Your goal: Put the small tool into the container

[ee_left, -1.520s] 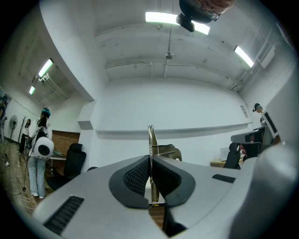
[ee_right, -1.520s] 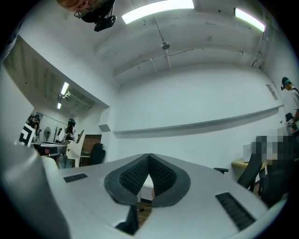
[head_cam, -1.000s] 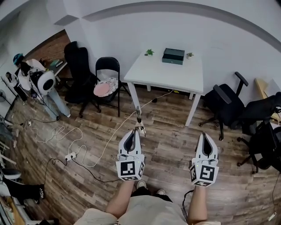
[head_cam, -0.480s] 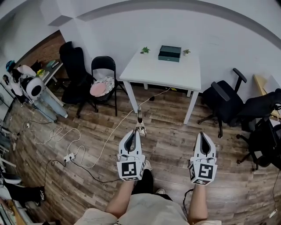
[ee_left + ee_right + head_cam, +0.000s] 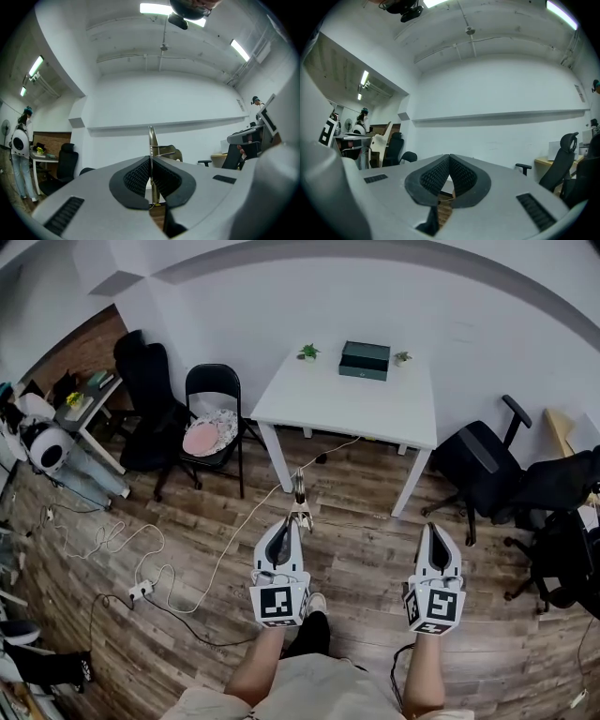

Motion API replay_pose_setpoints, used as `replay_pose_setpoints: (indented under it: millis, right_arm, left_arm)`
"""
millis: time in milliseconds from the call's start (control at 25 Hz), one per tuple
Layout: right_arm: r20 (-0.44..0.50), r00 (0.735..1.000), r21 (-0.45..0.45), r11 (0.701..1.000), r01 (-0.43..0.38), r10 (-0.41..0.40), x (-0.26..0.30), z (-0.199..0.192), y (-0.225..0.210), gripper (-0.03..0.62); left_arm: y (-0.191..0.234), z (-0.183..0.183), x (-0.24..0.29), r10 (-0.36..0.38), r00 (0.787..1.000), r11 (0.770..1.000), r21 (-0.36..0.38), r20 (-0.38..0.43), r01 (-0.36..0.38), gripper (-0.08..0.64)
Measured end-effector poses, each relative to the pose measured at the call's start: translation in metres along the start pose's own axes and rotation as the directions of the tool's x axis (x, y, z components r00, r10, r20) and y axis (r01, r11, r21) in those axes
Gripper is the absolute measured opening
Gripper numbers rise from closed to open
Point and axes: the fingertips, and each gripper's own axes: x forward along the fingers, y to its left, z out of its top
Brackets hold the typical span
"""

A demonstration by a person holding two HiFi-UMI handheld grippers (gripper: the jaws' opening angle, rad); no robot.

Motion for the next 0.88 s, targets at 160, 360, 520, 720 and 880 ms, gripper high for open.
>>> replay_pose_setpoints:
  millis: [160, 360, 520, 720, 880]
  right_arm:
    - [-0.02, 1.0, -0.007, 1.0, 0.001, -0.001, 0.051, -0.006, 0.012, 0.015]
    - [-0.048, 0.999, -0.016, 1.0, -0.004, 0.003, 0.104, -0.012, 0.029, 0.014]
    - [-0.073, 0.997, -0.019, 1.0, 0.0, -0.002, 0.133, -0.015, 0.039, 0.015]
    - [-0.105, 0.994, -0.03, 1.0, -0.005, 0.002, 0.162, -0.022, 0.045, 0.015]
    - [-0.13, 0.991, -0.044, 0.999, -0.002, -0.004, 0.183, -0.026, 0.045, 0.015]
  left_arm:
    - [0.024, -0.017, 0.045, -0.008, 1.0, 1.0, -0.023, -0.017, 0.008, 0.008]
    - [0.053, -0.035, 0.088, -0.015, 0.999, 0.999, -0.046, -0.045, 0.013, 0.008]
    - [0.068, -0.042, 0.114, -0.031, 0.998, 0.998, -0.057, -0.056, 0.028, 0.008]
    - [0.078, -0.054, 0.144, -0.048, 0.996, 0.997, -0.071, -0.074, 0.042, 0.008]
    - [0.083, -0.061, 0.166, -0.058, 0.995, 0.995, -0.086, -0.083, 0.051, 0.008]
